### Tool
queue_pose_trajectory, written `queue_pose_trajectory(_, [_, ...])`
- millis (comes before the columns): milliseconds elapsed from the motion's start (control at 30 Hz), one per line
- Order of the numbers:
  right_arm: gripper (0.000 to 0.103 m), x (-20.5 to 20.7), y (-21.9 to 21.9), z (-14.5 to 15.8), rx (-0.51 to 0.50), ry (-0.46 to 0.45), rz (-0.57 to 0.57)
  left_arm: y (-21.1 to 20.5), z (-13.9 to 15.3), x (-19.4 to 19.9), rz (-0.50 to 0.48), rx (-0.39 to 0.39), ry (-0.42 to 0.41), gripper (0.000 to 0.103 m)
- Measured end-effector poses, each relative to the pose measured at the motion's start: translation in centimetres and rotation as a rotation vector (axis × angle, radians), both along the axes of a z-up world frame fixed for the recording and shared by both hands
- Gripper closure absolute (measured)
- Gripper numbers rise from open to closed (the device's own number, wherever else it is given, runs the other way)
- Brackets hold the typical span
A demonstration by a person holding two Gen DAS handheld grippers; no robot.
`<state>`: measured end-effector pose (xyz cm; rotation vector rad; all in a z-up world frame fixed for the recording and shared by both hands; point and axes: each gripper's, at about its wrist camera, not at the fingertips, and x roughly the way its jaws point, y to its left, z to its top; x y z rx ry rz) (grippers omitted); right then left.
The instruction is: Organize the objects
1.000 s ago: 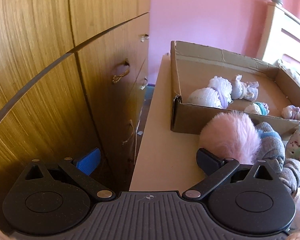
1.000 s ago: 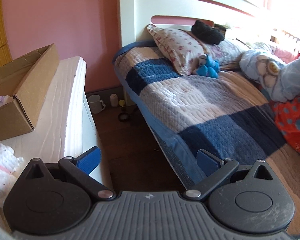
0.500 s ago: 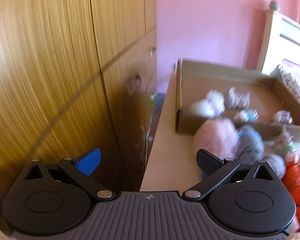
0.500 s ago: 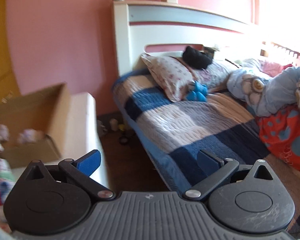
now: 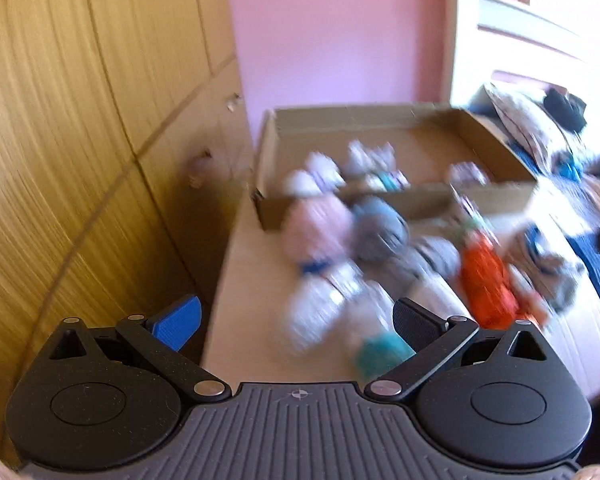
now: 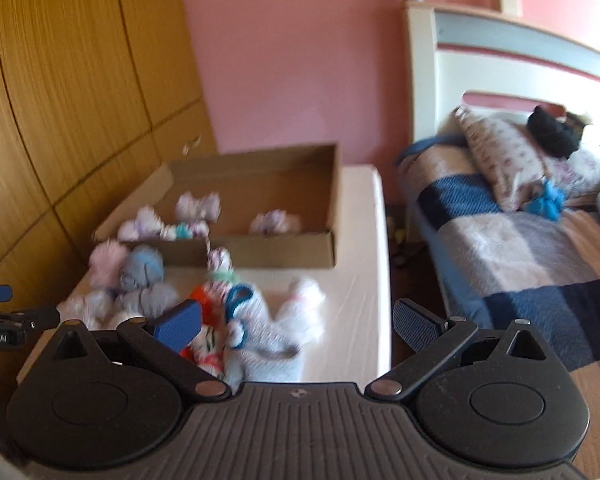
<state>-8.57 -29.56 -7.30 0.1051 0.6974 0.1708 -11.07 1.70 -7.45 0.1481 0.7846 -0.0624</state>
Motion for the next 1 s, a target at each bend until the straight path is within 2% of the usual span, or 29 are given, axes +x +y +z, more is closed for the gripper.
queue_pose_trajectory(167, [0.007, 1.3, 1.4, -0.9, -0.004, 0.058, 0.052, -2.4, -0.8, -0.6, -0.050, 0.039, 0.038, 0.001])
queue_pose_trajectory(300, [0.025, 1.4, 2.4, -1.5, -0.002, 0.105, 0.083, -3.1, -1.0, -1.1, -0.056, 0.042, 0.067, 0.001])
queue_pose_trajectory(467, [0.028, 1.9, 2.6, -2.5, 0.018, 0.161, 0.088, -4.0, -1.8, -1.0, -0.105, 0.089, 0.082, 0.002])
queue_pose_trajectory(533, [0.037, 2.0, 2.6, -2.6, 0.029, 0.168, 0.093, -4.4, -2.0, -1.0, -0.124, 0.093, 0.089, 0.003])
queue_pose_trajectory(633, [0.058, 1.8, 2.3, -2.5, 0.033, 0.165, 0.083, -4.7, -2.3, -1.0, -0.133, 0.100, 0.099, 0.005])
queue_pose_trajectory(667, [0.060, 1.7, 2.1, -2.5, 0.040, 0.163, 0.082, -4.7, -2.3, -1.0, -0.135, 0.099, 0.100, 0.006])
queue_pose_trajectory(767, [0.062, 1.7, 1.9, -2.5, 0.053, 0.158, 0.083, -4.8, -2.5, -0.7, -0.140, 0.098, 0.114, 0.010])
queue_pose_trajectory(833, [0.065, 1.6, 1.8, -2.4, 0.057, 0.149, 0.086, -4.8, -2.7, -0.5, -0.145, 0.084, 0.125, 0.020])
queue_pose_trajectory(900, [0.067, 1.6, 1.8, -2.1, 0.063, 0.137, 0.090, -4.9, -3.0, -0.4, -0.155, 0.075, 0.143, 0.037])
queue_pose_trajectory(1000, [0.070, 1.7, 1.9, -1.8, 0.068, 0.130, 0.102, -4.9, -3.3, -0.2, -0.159, 0.068, 0.158, 0.037])
